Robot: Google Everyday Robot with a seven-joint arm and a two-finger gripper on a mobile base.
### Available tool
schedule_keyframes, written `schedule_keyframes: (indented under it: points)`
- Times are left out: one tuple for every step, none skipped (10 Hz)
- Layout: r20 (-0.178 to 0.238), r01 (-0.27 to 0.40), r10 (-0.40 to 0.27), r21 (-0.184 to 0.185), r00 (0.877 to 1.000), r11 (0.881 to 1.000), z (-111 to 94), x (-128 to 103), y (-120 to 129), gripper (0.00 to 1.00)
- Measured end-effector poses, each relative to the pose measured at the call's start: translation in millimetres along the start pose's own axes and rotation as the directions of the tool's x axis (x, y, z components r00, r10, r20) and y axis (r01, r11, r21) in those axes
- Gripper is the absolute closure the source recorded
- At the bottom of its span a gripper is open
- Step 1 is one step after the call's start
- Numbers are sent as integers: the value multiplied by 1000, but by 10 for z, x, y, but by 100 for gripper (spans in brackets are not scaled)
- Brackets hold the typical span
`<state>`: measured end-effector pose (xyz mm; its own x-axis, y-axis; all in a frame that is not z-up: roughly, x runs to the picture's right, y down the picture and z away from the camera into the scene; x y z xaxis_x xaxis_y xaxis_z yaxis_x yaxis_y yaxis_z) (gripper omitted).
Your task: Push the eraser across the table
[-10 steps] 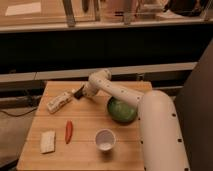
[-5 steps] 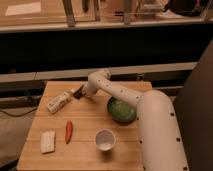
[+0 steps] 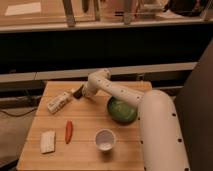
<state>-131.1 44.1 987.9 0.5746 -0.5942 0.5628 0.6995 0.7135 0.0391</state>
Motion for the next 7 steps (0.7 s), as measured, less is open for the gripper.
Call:
schedule_keyframes:
  points:
    - [0,-2,2,0,1000,1000,-10,3,8,99]
    - [0,-4,4,2,1000,1000,-22,6,17,99]
    - [-1,-5,5,3,1000,1000,-32,8,19,99]
    - [0,-5,5,3,1000,1000,-36,3,21,99]
    - [-1,-4,4,5,1000,1000,-46,2,23,99]
    - [-2,-5,5,6,1000,1000,-58,5,31,99]
    - [-2,-5,5,6,1000,1000,-62,2,35,99]
